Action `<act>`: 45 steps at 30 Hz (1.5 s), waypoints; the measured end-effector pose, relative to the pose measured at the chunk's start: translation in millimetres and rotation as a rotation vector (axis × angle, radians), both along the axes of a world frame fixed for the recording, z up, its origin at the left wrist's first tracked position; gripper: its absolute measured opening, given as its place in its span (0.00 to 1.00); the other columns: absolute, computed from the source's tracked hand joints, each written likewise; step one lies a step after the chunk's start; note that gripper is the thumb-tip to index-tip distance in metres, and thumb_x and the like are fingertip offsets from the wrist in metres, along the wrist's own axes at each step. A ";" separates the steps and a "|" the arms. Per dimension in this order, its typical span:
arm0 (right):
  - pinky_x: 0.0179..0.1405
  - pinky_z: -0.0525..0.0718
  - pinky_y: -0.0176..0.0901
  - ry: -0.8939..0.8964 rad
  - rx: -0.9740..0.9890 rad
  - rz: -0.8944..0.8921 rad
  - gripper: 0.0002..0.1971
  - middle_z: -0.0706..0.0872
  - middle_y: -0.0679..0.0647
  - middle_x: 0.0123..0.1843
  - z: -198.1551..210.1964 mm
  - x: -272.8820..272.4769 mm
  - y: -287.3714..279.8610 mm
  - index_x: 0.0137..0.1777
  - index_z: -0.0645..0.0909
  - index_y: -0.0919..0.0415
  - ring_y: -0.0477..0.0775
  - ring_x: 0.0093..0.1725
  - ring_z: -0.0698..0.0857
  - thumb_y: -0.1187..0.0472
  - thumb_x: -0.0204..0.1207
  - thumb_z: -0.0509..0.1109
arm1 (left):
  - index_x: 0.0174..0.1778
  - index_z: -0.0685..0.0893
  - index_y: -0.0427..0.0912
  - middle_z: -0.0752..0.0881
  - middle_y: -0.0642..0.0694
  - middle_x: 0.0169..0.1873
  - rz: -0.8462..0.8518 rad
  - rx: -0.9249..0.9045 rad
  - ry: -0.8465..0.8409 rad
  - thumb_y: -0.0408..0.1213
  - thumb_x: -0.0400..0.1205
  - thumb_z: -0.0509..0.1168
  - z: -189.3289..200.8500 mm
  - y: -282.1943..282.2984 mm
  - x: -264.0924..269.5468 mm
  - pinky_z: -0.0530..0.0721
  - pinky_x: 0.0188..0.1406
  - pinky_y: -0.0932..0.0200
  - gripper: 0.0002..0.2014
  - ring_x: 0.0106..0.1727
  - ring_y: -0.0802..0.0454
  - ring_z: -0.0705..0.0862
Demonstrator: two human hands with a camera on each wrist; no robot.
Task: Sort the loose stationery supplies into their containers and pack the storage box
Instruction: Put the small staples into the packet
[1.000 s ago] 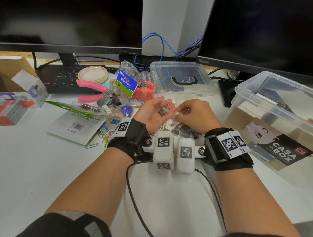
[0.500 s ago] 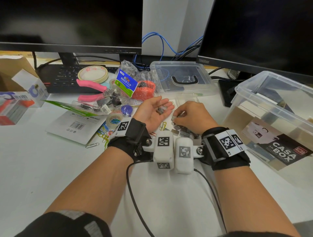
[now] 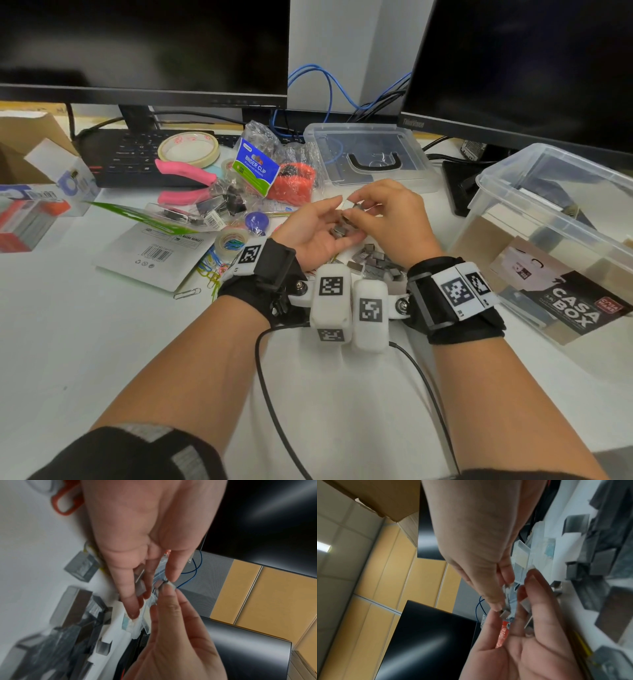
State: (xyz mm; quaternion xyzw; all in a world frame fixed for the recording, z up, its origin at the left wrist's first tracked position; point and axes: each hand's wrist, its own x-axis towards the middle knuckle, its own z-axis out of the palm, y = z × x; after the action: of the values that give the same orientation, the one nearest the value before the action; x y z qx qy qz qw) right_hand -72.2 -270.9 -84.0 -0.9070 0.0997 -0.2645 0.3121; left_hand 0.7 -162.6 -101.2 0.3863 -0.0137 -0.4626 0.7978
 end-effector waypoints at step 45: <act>0.22 0.71 0.21 0.493 0.010 -0.074 0.07 0.80 0.44 0.30 -1.0 -14.5 -12.4 0.43 0.88 0.61 0.37 0.29 0.76 0.57 0.72 0.76 | 0.47 0.80 0.25 0.81 0.34 0.41 0.078 -0.053 0.056 0.28 0.86 0.56 2.2 2.1 1.9 0.86 0.53 0.48 0.10 0.48 0.42 0.83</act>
State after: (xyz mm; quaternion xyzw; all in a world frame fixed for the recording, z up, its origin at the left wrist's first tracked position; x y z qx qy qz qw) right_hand -86.7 -283.3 -85.0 -0.9383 0.2073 -0.0463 0.2728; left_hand 2.6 -160.6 -99.1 0.3522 0.0113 -0.4414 0.8252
